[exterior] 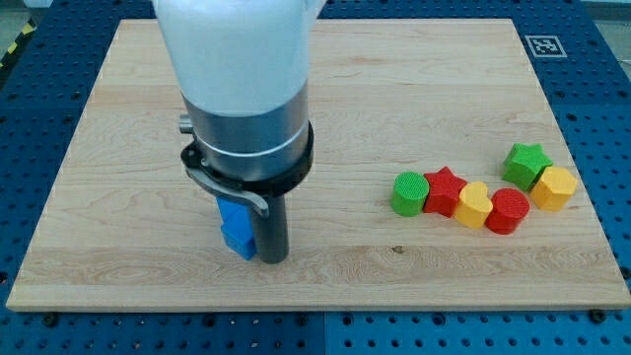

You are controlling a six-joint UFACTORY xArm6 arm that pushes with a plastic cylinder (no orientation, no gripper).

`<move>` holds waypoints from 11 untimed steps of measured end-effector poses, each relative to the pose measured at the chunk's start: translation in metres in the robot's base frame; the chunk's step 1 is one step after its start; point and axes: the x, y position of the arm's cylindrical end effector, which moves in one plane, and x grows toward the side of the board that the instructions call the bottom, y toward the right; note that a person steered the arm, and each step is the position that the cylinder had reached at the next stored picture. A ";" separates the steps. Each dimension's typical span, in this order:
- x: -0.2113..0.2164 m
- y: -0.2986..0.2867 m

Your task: Move the green circle slightly up

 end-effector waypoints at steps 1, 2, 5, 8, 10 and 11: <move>-0.013 -0.001; -0.013 0.001; -0.013 0.135; -0.072 0.133; -0.103 0.133; -0.115 0.133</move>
